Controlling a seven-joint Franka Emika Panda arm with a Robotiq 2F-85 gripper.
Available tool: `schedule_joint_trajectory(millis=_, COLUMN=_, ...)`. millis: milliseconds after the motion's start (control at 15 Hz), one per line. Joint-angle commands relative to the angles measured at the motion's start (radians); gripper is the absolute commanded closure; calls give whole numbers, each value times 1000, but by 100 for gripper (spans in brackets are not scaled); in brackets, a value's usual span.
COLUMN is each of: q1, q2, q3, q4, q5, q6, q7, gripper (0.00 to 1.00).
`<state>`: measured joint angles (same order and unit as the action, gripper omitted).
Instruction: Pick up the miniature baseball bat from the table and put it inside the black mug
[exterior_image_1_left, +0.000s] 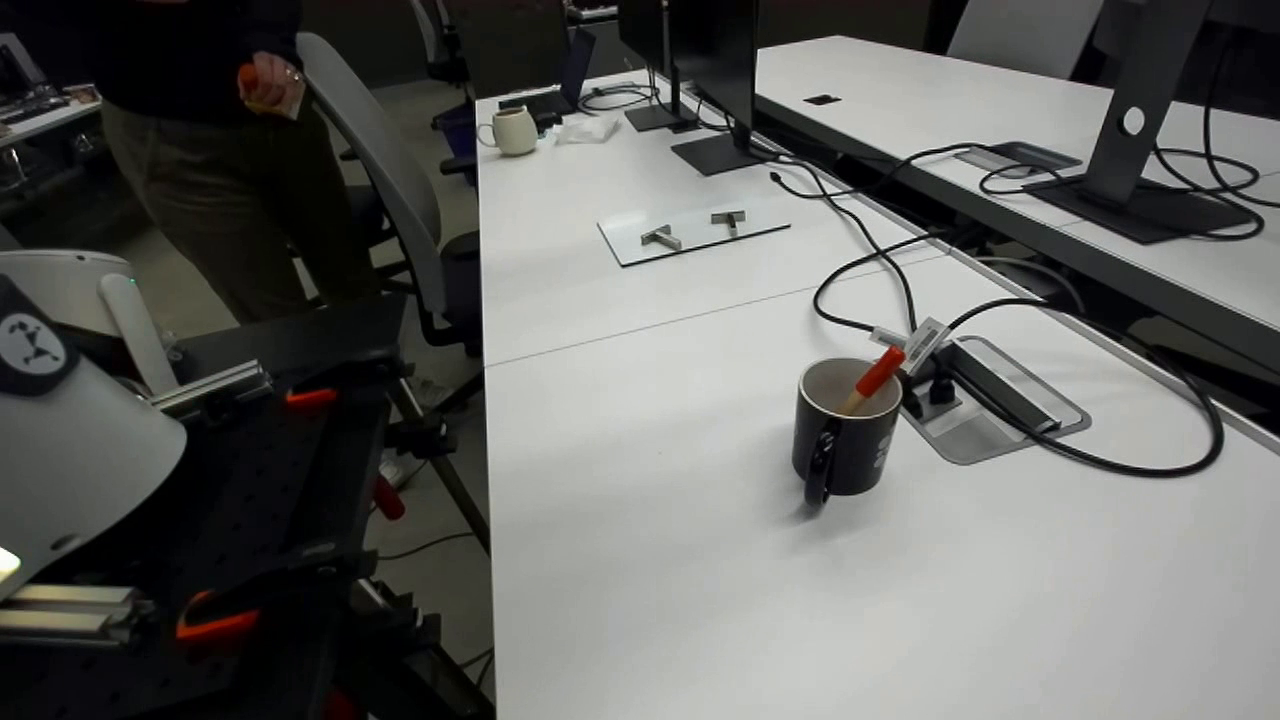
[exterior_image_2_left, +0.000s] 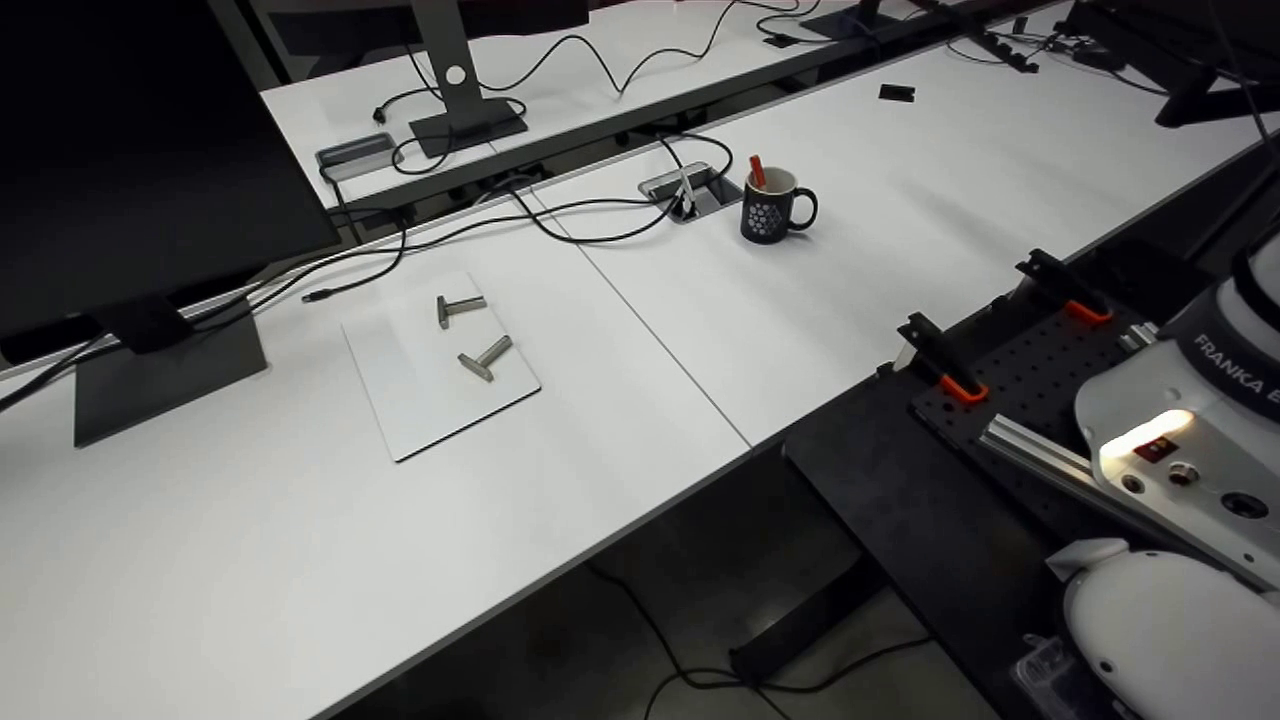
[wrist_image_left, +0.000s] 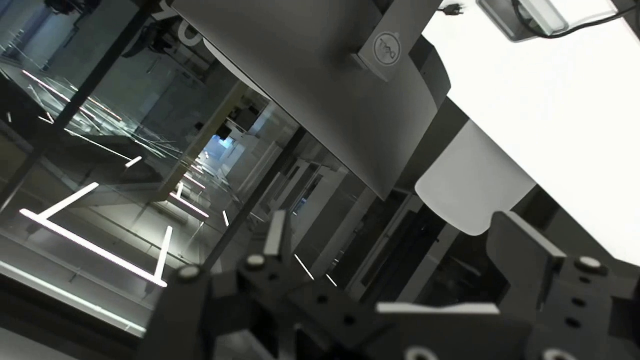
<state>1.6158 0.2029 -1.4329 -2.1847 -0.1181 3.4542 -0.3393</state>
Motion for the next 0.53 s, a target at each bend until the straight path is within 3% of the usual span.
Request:
schedule_joint_trajectory(millis=0, q1=-11, q2=-82, q3=-21, q4=-3, q5=5, q6=0, q7=-20, gripper=0)
schedule_joint_trajectory(millis=467, q1=-47, q2=-140, q3=-54, q4=13, q5=33, q6=-1, q7=-3, gripper=0)
